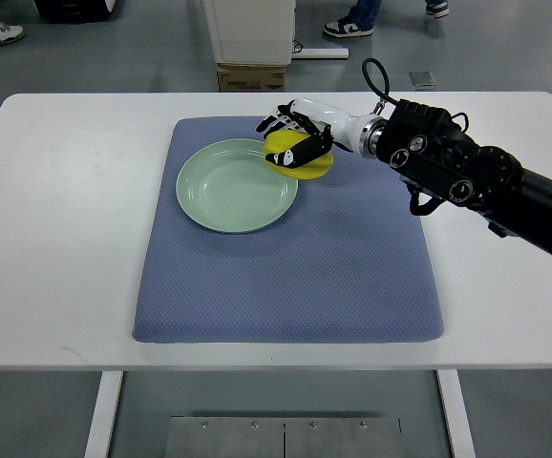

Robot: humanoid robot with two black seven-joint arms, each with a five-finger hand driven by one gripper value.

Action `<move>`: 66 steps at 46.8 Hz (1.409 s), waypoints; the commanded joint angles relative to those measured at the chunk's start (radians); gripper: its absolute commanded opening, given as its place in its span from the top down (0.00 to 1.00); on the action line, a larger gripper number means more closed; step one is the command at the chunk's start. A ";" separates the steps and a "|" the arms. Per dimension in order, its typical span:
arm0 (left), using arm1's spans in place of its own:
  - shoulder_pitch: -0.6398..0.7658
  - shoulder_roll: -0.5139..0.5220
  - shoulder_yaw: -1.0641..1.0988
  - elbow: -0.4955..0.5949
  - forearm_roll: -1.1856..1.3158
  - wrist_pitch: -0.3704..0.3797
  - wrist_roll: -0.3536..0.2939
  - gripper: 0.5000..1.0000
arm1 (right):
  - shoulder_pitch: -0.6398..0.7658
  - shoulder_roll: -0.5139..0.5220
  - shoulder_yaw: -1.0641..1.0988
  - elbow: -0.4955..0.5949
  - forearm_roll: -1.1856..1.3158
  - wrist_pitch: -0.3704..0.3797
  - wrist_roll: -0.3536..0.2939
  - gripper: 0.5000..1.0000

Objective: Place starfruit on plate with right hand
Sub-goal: 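Lift the starfruit with the right hand and carry it over the plate, then lower the starfruit onto the plate and open the right hand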

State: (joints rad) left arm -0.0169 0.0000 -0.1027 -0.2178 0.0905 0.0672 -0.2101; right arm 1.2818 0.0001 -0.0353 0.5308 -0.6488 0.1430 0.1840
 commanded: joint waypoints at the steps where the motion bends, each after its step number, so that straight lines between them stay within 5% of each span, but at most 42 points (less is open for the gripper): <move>1: 0.000 0.000 0.000 0.000 0.000 0.000 0.000 0.00 | -0.004 0.000 0.000 0.005 0.000 0.000 0.002 1.00; 24: 0.000 0.000 0.000 0.000 0.000 0.000 0.000 0.00 | -0.012 0.000 0.000 0.109 0.003 0.001 0.045 1.00; 57: 0.000 0.000 0.000 0.000 0.000 -0.001 0.000 0.00 | -0.038 0.000 -0.008 0.115 0.005 0.000 -0.054 1.00; 66: 0.000 0.000 0.000 0.000 0.000 0.000 0.000 0.00 | -0.038 0.000 -0.008 0.115 0.005 0.000 -0.054 0.68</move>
State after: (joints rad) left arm -0.0169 0.0000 -0.1028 -0.2178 0.0905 0.0669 -0.2101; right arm 1.2440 0.0000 -0.0439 0.6459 -0.6443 0.1427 0.1301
